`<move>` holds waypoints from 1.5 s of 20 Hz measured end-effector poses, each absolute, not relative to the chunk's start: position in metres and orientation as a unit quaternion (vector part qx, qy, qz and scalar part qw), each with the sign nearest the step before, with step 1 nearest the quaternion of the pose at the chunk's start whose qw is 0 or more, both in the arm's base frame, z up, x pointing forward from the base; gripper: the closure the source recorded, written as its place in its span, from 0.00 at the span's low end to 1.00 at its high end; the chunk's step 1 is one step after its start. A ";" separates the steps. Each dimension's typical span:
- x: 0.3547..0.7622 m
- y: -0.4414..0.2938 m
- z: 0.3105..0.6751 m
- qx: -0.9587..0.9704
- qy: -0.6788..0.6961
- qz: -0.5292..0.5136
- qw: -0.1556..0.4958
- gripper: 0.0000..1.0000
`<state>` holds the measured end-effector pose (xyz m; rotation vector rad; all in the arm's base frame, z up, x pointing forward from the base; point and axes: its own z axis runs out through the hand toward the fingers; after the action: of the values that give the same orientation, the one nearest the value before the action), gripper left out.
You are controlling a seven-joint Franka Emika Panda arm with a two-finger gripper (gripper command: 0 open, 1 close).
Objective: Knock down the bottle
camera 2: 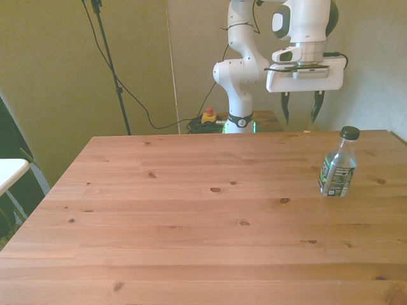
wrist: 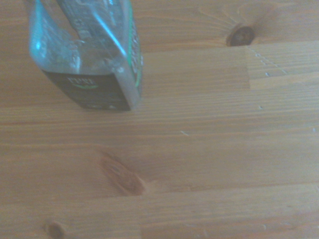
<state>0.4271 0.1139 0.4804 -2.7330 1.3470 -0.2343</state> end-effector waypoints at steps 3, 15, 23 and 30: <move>0.448 0.128 0.485 -0.890 0.448 -0.079 0.043 1.00; 0.521 0.164 0.492 -0.878 0.469 -0.088 0.041 1.00; 0.565 0.165 0.508 -0.863 0.492 -0.107 0.047 1.00; 0.621 0.164 0.489 -0.851 0.506 -0.129 0.051 1.00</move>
<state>0.6213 0.1639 0.4890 -2.5901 1.5409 -0.3934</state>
